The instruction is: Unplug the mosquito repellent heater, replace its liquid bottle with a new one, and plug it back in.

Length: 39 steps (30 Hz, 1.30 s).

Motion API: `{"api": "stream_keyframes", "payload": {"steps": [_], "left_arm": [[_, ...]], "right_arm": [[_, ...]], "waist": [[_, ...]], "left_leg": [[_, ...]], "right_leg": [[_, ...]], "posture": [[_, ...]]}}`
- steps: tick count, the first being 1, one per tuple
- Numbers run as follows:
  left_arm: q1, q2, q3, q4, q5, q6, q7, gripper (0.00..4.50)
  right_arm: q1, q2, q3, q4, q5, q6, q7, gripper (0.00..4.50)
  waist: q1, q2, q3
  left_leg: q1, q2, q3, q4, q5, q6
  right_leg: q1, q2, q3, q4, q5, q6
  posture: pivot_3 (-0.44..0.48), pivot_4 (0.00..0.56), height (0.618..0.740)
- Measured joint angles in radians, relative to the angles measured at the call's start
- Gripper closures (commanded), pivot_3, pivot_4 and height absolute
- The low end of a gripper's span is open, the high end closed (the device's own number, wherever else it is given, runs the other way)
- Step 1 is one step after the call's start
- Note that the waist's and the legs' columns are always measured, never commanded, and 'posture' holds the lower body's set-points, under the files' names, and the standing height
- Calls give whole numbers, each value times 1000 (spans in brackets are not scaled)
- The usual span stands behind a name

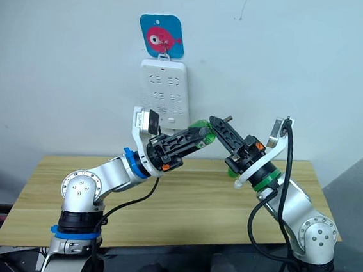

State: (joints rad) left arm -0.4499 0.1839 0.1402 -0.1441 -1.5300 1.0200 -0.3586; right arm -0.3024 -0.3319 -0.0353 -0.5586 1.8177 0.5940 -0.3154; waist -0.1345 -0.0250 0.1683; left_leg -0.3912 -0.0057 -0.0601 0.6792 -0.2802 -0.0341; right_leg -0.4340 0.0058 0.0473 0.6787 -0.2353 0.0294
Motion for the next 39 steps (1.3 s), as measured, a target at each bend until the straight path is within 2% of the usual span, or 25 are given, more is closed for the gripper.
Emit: {"api": "stream_keyframes", "payload": {"steps": [3,5,18,25,28,29,33,36,39], "left_arm": [[5,3,0,3,-6,2,0,1777],[6,3,0,7,-19,3,-1,2168],[8,2,-6,13,-25,-1,-2,2167],[31,50,-14,11,-16,0,-24,2167],[45,112,-11,5,7,5,-45,2167],[52,131,-6,5,21,5,-54,2167],[76,257,-29,-21,173,-18,-183,2167],[104,306,-70,-38,321,-77,-273,2167],[114,315,-114,-41,452,-157,-354,2167]], "right_arm": [[0,0,2,-6,2,0,2,3692],[0,0,3,-7,7,0,3,3692],[1,-7,3,-9,8,-1,3,3692],[48,-59,-15,-14,-1,-2,-18,1263],[112,-165,-57,-21,-4,17,-31,192],[139,-218,-77,-22,-18,32,-35,0],[218,-489,-102,-29,-176,160,-16,0],[188,-595,-70,-24,-352,235,-25,0],[79,-591,4,64,-453,335,-102,0]], "waist": [[0,0,0],[0,0,0],[0,0,0],[2,0,0],[6,0,0],[10,0,0],[20,1,2],[21,-1,4],[22,-5,8]], "left_leg": [[0,0,0,0,0,0],[0,0,0,0,0,0],[0,0,0,0,0,0],[0,0,0,0,0,0],[0,0,1,0,0,0],[0,0,1,0,0,0],[3,-2,6,-1,0,0],[7,0,10,-3,0,0],[9,1,12,-3,0,0]], "right_leg": [[0,0,0,0,0,0],[0,0,0,0,0,0],[0,0,0,0,0,0],[0,0,0,0,-1,1],[0,0,1,-1,-1,2],[0,0,1,-1,-3,4],[0,3,5,-2,-5,1],[2,5,13,-3,-6,1],[3,7,18,-3,-6,0]], "posture": [[-158,130,740],[-158,130,740],[-156,126,740],[-156,139,740],[-156,149,740],[-158,155,740],[-162,168,740],[-163,181,740],[-157,192,740]]}}
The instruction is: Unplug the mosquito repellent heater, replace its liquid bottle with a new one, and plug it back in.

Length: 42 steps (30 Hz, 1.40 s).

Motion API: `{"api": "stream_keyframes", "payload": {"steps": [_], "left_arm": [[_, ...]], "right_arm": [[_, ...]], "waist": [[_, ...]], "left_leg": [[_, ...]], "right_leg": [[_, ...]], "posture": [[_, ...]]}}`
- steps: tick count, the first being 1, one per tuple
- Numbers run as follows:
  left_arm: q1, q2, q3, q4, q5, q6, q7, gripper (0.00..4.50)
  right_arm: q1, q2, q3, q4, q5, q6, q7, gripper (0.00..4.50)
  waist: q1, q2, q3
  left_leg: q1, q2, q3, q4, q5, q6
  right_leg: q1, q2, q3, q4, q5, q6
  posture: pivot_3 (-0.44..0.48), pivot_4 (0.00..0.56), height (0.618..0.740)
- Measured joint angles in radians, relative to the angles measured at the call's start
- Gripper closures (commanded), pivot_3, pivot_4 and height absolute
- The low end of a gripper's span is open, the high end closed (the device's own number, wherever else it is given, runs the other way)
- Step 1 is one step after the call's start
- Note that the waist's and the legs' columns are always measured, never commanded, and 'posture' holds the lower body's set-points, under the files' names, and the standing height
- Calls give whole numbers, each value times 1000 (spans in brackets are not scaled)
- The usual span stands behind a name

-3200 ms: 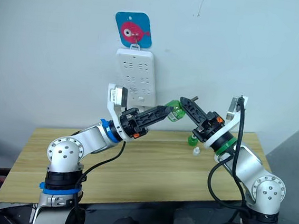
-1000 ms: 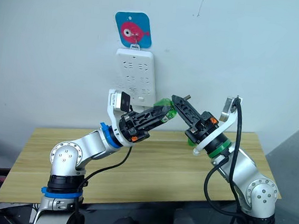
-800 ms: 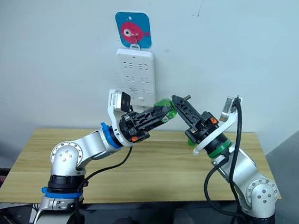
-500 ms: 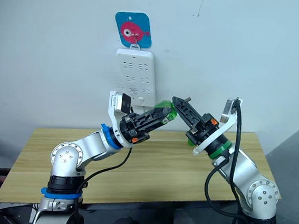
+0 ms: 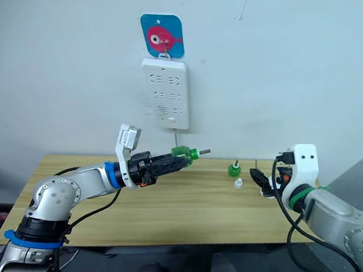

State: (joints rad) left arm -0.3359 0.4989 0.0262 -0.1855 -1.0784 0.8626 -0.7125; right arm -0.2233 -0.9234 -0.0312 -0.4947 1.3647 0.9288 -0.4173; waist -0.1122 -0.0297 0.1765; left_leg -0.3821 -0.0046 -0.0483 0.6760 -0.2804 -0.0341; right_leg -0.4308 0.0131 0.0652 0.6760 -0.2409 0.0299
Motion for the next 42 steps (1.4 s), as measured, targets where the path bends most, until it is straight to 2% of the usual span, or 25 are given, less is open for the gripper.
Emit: {"api": "stream_keyframes", "payload": {"steps": [3,7,11,17,29,32,33,35,42], "left_arm": [[10,17,-19,4,84,-50,-58,2167],[24,20,-30,4,143,-70,-108,2167],[34,16,-29,1,163,-80,-128,2167],[51,10,-25,-10,180,-80,-130,2167],[60,8,-20,-41,180,-63,-129,2167],[63,8,-20,-41,180,-62,-129,2167],[63,8,-20,-41,180,-62,-129,2167],[63,8,-20,-41,180,-62,-129,2167],[63,8,-20,-41,182,-62,-131,2167]], "right_arm": [[-136,64,54,176,-34,131,-97,0],[-252,176,53,427,-119,231,-199,0],[-385,298,33,675,-252,263,-203,0],[-499,383,21,928,-464,244,-92,0],[-585,467,-27,1220,-755,150,135,0],[-596,472,-44,1255,-808,140,176,598],[-597,474,-49,1261,-821,140,186,1056],[-602,484,-68,1265,-843,150,203,1561],[-613,524,-148,1242,-882,216,210,1551]], "waist": [[0,-2,4],[6,0,10],[7,1,22],[13,2,30],[17,5,39],[17,5,39],[17,5,39],[17,5,39],[18,5,39]], "left_leg": [[0,0,3,0,0,1],[-2,1,3,0,-2,3],[-3,2,4,0,-2,3],[-4,4,4,0,-3,4],[-5,3,4,0,-3,5],[-5,3,3,0,-3,5],[-5,3,3,0,-3,5],[-5,3,4,0,-3,5],[-5,3,3,0,-3,5]], "right_leg": [[0,0,3,-1,0,0],[-1,0,4,-3,0,0],[-1,-1,6,-4,1,1],[-4,-1,6,-4,3,-2],[-4,-1,5,-4,3,-2],[-4,-1,5,-4,3,-2],[-4,-1,5,-4,3,-2],[-4,-1,5,-3,3,-2],[-4,-1,5,-4,3,-2]], "posture": [[-150,202,740],[-140,212,740],[-117,222,740],[-94,227,740],[-65,223,740],[-61,220,740],[-61,220,740],[-61,220,740],[-69,207,740]]}}
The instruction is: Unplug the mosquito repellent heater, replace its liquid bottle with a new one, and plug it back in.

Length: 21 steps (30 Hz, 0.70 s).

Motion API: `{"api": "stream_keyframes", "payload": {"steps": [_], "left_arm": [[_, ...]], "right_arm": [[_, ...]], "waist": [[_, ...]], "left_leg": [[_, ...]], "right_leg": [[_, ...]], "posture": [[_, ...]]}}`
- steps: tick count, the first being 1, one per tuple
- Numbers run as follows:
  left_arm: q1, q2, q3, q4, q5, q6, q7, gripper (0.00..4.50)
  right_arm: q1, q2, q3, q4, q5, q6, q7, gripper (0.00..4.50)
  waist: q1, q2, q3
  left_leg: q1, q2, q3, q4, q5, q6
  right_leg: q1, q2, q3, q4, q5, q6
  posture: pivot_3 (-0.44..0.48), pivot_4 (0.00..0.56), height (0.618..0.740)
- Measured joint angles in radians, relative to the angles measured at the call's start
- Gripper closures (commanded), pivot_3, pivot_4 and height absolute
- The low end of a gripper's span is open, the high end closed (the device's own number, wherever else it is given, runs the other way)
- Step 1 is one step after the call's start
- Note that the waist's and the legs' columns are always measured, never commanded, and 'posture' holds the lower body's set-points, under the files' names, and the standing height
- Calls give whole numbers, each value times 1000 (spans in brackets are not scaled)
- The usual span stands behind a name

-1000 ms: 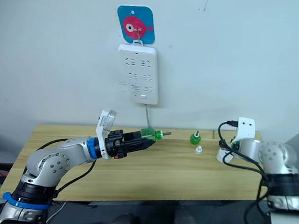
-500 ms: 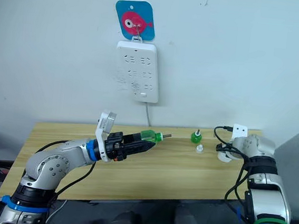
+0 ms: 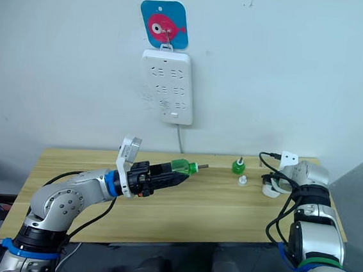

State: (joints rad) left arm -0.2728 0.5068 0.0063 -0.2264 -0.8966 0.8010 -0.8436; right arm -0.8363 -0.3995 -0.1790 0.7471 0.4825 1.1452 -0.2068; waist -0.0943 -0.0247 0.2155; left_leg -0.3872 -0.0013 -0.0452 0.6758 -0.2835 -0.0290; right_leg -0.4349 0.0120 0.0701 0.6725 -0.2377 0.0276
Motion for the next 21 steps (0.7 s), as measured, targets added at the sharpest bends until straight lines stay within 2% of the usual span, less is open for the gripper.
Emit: {"api": "stream_keyframes", "payload": {"steps": [4,11,16,21], "left_arm": [[0,0,0,0,3,0,-1,2167],[-2,0,0,3,11,-2,-18,2167],[-14,0,7,9,12,4,-20,2167],[-55,8,34,30,-10,42,-24,2167]], "right_arm": [[28,12,-19,-110,-20,48,3,1551],[170,0,-64,-496,-10,208,70,1551],[352,-65,-86,-816,55,136,264,1551],[436,-134,-173,-1102,256,88,520,1551]], "waist": [[1,0,0],[7,0,0],[7,1,0],[4,1,0]], "left_leg": [[-3,0,-1,0,0,0],[-7,1,-5,0,0,0],[-8,0,-5,0,0,0],[-5,2,-4,1,0,0]], "right_leg": [[-2,0,-1,0,0,0],[-5,0,-3,0,0,0],[-6,0,-3,0,-2,3],[-5,1,-3,1,-2,7]], "posture": [[-75,196,740],[-85,195,740],[-97,185,740],[-115,179,740]]}}
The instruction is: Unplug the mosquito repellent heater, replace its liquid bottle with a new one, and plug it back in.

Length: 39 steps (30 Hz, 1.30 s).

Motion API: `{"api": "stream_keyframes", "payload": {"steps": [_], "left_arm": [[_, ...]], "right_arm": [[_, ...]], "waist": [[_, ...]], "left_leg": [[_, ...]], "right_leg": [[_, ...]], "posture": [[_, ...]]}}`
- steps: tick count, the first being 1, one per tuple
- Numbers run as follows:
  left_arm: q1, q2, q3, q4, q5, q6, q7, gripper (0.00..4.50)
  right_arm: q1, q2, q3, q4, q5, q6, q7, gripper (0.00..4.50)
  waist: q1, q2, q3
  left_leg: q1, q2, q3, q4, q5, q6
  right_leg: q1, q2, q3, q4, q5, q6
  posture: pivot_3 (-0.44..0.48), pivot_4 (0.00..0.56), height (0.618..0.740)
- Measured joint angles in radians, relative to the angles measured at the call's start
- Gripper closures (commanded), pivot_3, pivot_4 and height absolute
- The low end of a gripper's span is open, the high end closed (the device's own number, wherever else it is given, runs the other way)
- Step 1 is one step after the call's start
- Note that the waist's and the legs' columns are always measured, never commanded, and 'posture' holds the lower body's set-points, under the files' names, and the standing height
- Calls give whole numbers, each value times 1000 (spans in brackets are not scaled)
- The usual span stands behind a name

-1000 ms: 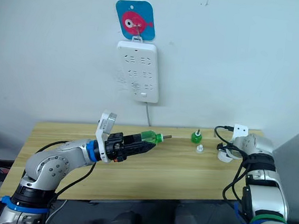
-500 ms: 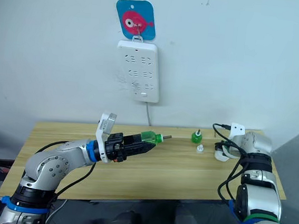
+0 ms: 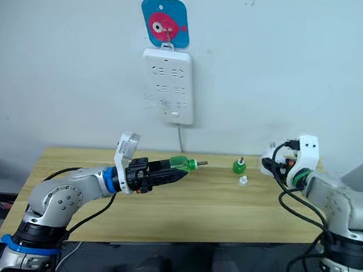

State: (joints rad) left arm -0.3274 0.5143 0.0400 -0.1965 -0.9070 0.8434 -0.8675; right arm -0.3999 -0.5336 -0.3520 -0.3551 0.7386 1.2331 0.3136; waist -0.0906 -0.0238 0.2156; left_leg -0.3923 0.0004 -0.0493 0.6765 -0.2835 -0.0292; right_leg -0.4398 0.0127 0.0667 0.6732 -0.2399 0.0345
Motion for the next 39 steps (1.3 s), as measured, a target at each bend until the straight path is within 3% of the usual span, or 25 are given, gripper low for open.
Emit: {"api": "stream_keyframes", "payload": {"steps": [4,8,17,25,39], "left_arm": [[-73,2,61,45,-134,125,7,2167],[-168,54,107,68,-283,270,-9,2167],[-251,119,88,115,-291,329,-106,2167],[-258,119,63,108,-284,333,-130,2167],[-253,105,42,84,-258,327,-146,2167]], "right_arm": [[10,6,-79,-113,228,3,103,1551],[-12,-12,-126,-134,492,22,90,1551],[-12,-123,-34,-122,870,-34,-43,1551],[-15,-153,68,-124,941,-141,-125,1551],[-15,-202,165,-148,972,-224,-136,1551]], "waist": [[0,0,0],[-1,0,0],[0,0,0],[1,0,0],[2,0,0]], "left_leg": [[-1,0,1,1,0,0],[-1,0,2,2,0,0],[-1,0,2,1,0,0],[-2,0,2,1,0,0],[-2,0,2,2,0,0]], "right_leg": [[0,0,-1,1,0,0],[0,0,-1,1,0,0],[-1,0,-1,0,0,0],[-1,0,0,0,0,0],[-1,0,0,0,0,0]], "posture": [[-129,179,740],[-128,181,740],[-124,180,740],[-124,181,740],[-114,183,740]]}}
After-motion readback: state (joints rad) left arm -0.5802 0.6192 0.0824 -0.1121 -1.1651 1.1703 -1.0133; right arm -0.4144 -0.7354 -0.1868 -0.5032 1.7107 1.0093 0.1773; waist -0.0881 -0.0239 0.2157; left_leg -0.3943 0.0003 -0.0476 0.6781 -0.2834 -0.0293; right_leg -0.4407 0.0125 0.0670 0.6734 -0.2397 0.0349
